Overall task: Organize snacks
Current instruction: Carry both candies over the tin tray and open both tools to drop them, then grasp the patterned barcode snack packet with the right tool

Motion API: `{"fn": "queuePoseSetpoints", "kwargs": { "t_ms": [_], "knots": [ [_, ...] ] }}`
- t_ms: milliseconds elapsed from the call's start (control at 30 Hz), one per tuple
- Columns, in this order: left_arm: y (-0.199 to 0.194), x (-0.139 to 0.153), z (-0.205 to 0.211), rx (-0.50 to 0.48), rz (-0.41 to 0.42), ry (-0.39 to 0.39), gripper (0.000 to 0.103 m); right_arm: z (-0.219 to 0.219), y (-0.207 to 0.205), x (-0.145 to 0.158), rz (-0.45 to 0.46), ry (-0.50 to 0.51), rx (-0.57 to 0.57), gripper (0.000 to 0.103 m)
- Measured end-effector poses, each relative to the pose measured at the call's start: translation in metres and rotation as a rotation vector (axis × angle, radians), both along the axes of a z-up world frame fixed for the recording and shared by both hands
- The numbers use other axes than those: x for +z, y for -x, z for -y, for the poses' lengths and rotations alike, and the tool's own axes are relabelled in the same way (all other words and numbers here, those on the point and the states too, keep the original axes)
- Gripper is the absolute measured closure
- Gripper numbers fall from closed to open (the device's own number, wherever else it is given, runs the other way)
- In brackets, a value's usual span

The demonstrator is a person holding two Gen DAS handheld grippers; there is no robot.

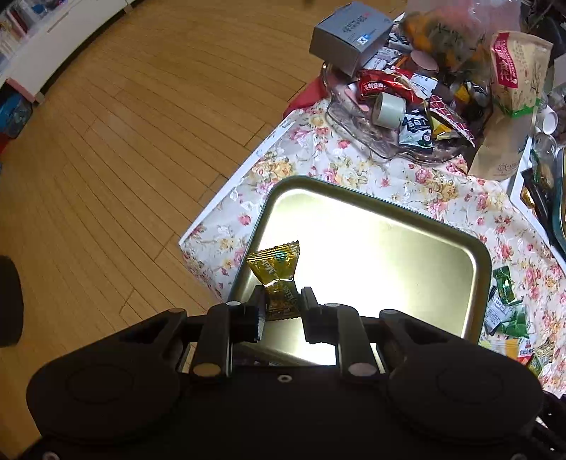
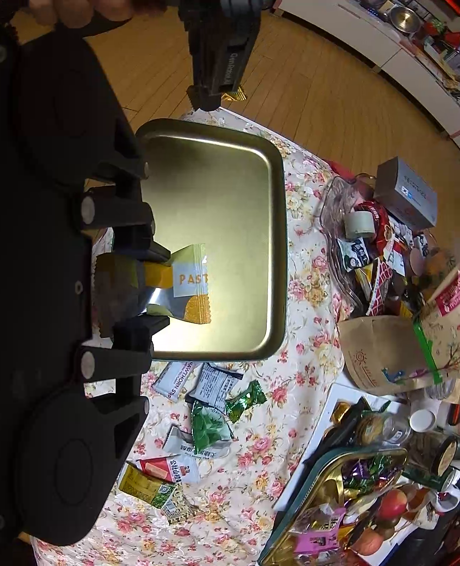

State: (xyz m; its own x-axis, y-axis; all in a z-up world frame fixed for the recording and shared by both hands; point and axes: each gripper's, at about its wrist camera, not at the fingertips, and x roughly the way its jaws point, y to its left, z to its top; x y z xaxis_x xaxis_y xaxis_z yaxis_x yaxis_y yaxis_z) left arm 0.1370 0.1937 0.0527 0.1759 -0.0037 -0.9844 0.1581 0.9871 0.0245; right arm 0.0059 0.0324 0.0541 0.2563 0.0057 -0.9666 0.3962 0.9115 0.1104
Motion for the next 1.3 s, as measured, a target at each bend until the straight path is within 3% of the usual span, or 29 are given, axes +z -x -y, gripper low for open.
{"fn": "queuePoseSetpoints", "kwargs": {
  "t_ms": [233,767,1000,1300],
  "knots": [
    [0.001,-0.004,0.006,-0.024,-0.037,0.046,0.075,-0.005,-0.006,0.009,0.018,0.01,0.007,0.067],
    [0.005,-0.005,0.014,-0.052,-0.048,0.053,0.074,0.011,0.01,0.003,0.036,0.023,-0.006,0.063],
    [0.014,0.0,0.035,-0.078,-0.046,0.066,0.074,0.045,0.031,-0.001,0.041,0.014,-0.064,0.063],
    [0.045,-0.001,0.108,-0.212,-0.051,0.081,0.074,0.132,0.072,-0.021,0.019,0.02,-0.205,0.063]
  ]
}}
